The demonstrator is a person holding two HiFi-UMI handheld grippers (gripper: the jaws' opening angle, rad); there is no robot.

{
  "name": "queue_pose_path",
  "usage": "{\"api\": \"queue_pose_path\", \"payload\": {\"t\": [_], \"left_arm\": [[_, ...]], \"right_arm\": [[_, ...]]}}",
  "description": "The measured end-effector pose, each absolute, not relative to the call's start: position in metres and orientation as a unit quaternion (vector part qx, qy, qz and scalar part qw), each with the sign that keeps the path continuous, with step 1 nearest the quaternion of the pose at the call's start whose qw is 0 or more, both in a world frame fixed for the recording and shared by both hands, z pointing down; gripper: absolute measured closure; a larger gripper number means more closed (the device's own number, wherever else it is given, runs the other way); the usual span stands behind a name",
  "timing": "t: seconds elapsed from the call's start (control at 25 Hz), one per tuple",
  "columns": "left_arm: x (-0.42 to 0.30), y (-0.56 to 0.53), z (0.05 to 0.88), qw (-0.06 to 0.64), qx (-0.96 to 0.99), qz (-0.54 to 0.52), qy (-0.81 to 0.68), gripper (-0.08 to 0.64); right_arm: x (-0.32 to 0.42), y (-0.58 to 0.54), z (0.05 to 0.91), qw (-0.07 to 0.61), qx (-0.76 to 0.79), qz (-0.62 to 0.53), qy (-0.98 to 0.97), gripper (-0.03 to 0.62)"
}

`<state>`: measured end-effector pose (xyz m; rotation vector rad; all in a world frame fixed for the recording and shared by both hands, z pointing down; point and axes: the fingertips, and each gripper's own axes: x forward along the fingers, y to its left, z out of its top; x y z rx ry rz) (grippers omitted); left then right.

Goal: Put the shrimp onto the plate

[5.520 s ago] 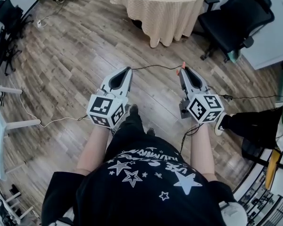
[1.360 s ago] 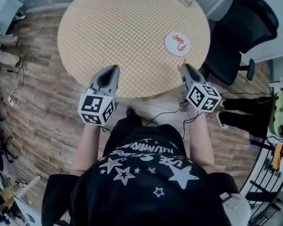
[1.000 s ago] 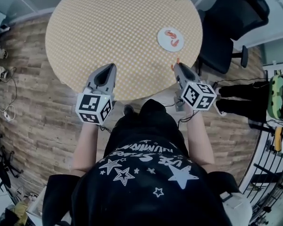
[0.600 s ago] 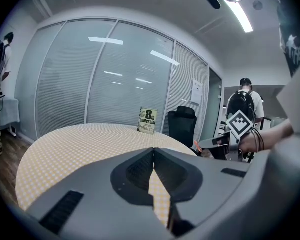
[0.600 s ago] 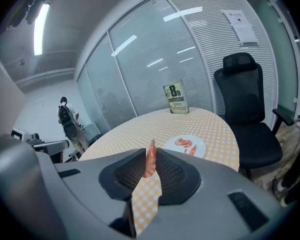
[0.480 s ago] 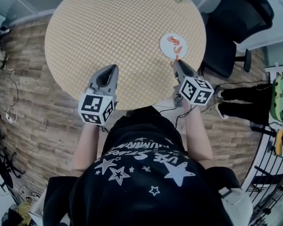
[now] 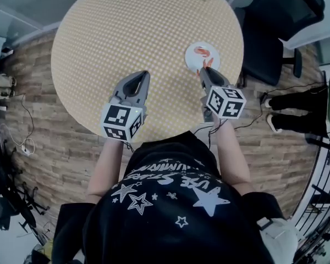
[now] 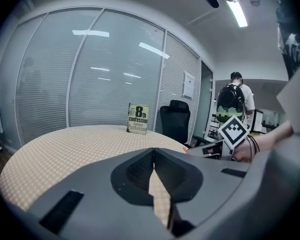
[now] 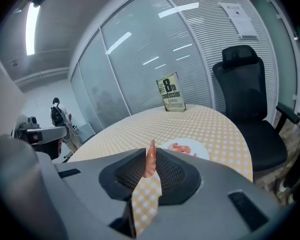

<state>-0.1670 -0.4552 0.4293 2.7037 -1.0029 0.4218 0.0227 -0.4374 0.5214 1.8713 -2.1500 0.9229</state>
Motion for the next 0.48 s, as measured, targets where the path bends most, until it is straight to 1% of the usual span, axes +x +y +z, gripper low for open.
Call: {"api": "queue_pose_path", "payload": {"t": [0.16,0.48], "left_arm": [[-0.147,-0.468,0.438,0.114,0.927,0.158,-0.32,0.551],[-0.126,-0.499,0.458,0.117,0.927,0.179,-0.308,0.551]], "right_arm": [[0.026,-0.445,0.536,0.096,0.626,0.312,-0.708,0.522],[0.024,-0.474,0.556,0.111,0.609,0.325,-0.715,0.522]]}}
